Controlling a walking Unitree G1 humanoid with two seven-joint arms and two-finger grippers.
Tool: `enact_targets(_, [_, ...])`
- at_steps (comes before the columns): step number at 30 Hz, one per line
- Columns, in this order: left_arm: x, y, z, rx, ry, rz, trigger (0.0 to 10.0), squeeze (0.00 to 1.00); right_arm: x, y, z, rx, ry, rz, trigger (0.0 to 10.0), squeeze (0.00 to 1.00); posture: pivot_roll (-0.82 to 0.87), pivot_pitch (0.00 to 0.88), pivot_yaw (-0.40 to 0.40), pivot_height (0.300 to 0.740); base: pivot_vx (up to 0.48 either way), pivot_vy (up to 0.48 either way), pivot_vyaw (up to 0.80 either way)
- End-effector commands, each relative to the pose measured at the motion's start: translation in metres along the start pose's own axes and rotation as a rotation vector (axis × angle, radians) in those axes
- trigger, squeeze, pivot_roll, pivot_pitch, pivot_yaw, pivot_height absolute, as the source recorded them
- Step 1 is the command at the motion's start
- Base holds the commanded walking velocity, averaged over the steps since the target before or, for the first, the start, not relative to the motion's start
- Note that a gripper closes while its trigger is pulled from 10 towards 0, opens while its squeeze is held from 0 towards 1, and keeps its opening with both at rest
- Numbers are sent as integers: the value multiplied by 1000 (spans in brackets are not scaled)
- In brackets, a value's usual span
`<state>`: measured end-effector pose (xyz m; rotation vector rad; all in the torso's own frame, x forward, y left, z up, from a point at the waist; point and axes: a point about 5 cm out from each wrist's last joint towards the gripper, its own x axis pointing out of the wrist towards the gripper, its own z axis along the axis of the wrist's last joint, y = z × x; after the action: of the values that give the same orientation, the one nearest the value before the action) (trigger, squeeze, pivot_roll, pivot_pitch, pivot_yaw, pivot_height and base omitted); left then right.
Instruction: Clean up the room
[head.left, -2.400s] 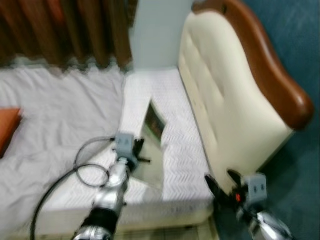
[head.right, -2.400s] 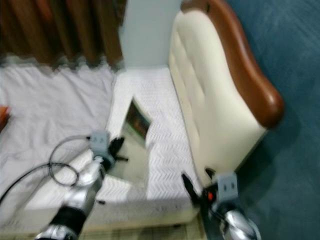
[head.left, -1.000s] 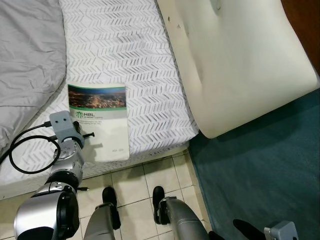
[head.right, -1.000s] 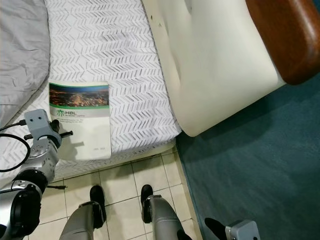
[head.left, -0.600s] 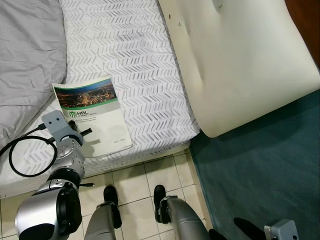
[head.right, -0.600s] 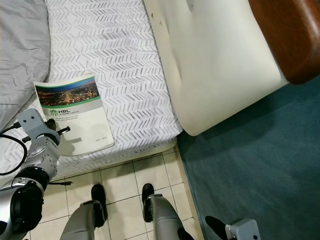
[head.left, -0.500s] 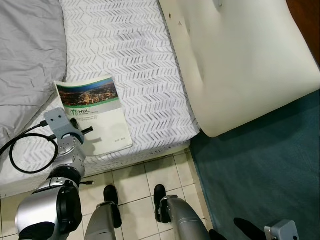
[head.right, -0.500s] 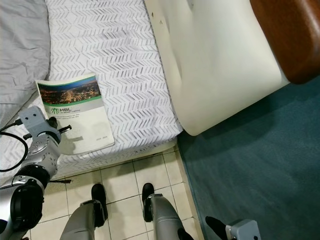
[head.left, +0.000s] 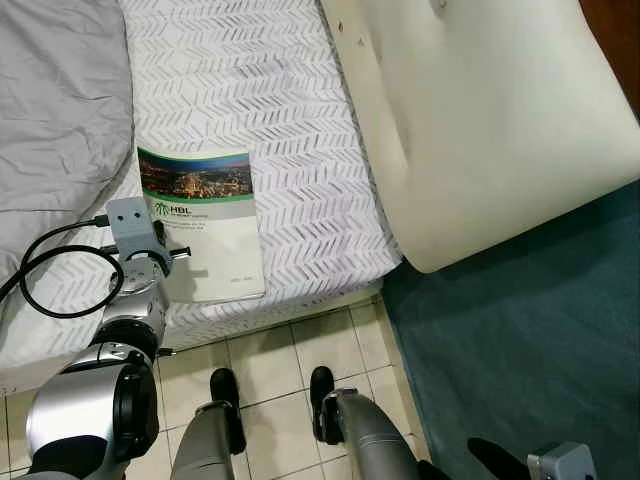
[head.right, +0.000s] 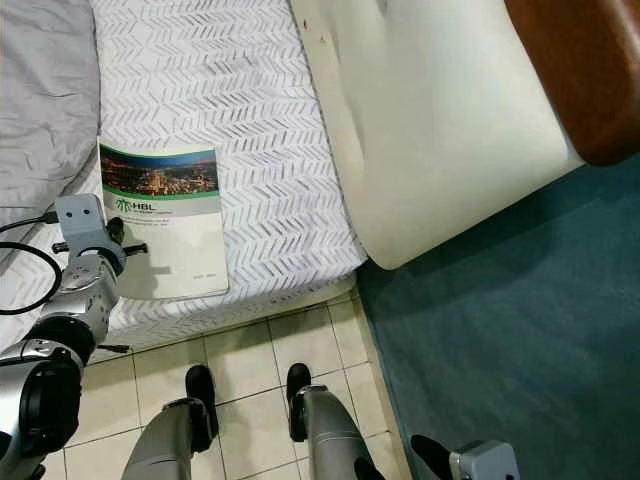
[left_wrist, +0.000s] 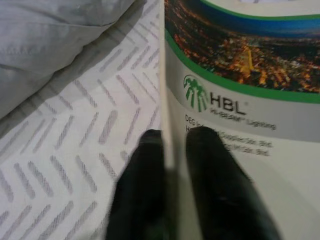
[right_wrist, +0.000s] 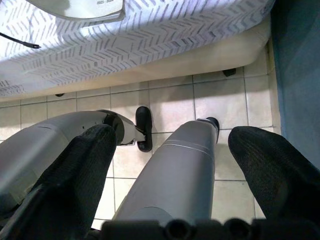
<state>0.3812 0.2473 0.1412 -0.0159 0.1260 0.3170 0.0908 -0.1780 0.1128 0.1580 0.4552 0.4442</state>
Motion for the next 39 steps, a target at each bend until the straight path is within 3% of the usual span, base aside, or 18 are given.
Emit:
enact_targets(1, [-4, 1, -17, 27, 65, -7, 10000, 871, -5, 0, -6, 16, 33, -23, 10000, 0, -469, 566, -161, 740, 0, 0, 0])
enact_targets(2, [-4, 1, -17, 28, 66, -3, 10000, 973, -5, 0, -5, 15, 33, -23, 10000, 0, -474, 566, -162, 740, 0, 0, 0])
enact_targets(4, [-4, 0, -17, 27, 65, -2, 10000, 1000, -6, -1, -5, 13, 34, -24, 10000, 0, -478, 564, -164, 740, 0, 0, 0])
enact_targets(13, [-4, -1, -16, 13, 58, -2, 10000, 1000, -4, -2, -6, 8, 39, -27, 10000, 0, -474, 556, -159, 740, 0, 0, 0])
enact_targets(17, [-3, 15, -11, 72, 25, -4, 10000, 1000, 12, -8, -6, 11, 3, -30, 10000, 0, -418, 509, -114, 740, 0, 0, 0])
enact_targets(19, [-4, 14, -14, 93, 25, -25, 10000, 1000, 19, -10, -7, 20, -12, -35, 10000, 0, -389, 472, -92, 740, 0, 0, 0])
enact_targets(21, [-10, 10, -27, 147, 28, -107, 10000, 1000, 42, -19, -6, 48, -63, -54, 10000, 0, -334, 396, -58, 740, 0, 0, 0])
enact_targets(22, [-10, 10, -27, 147, 28, -107, 10000, 1000, 42, -19, -6, 48, -63, -54, 10000, 0, -334, 396, -58, 740, 0, 0, 0])
enact_targets(23, [-16, 2, -40, 189, 29, -190, 10000, 1000, 58, -29, -2, 64, -107, -96, 10000, 0, -286, 333, -31, 740, 0, 0, 0])
enact_targets(26, [-23, -7, -50, 216, 21, -272, 10000, 1000, 70, -41, 2, 65, -143, -151, 10000, 0, -249, 280, -12, 740, 0, 0, 0])
enact_targets(27, [-35, -21, -59, 259, -50, -396, 10000, 1000, 83, -54, 9, 51, -188, -196, 10000, 0, -176, 189, 17, 740, 0, 0, 0])
enact_targets(28, [-35, -21, -59, 259, -50, -396, 10000, 1000, 83, -54, 9, 51, -188, -196, 10000, 0, -176, 189, 17, 740, 0, 0, 0])
enact_targets(30, [-55, -33, -67, 295, -129, -503, 10000, 1000, 101, -66, 15, 43, -230, -232, 10000, 0, -122, 125, 33, 740, 0, 0, 0])
enact_targets(36, [-94, -32, -71, 239, -221, -466, 10000, 1000, 129, -77, 29, 50, -310, -276, 10000, 0, -35, 8, 40, 740, 0, 0, 0])
enact_targets(39, [-113, -36, -79, 150, -210, -412, 10000, 1000, 142, -79, 35, 46, -335, -288, 10000, 0, -14, 0, 33, 740, 0, 0, 0])
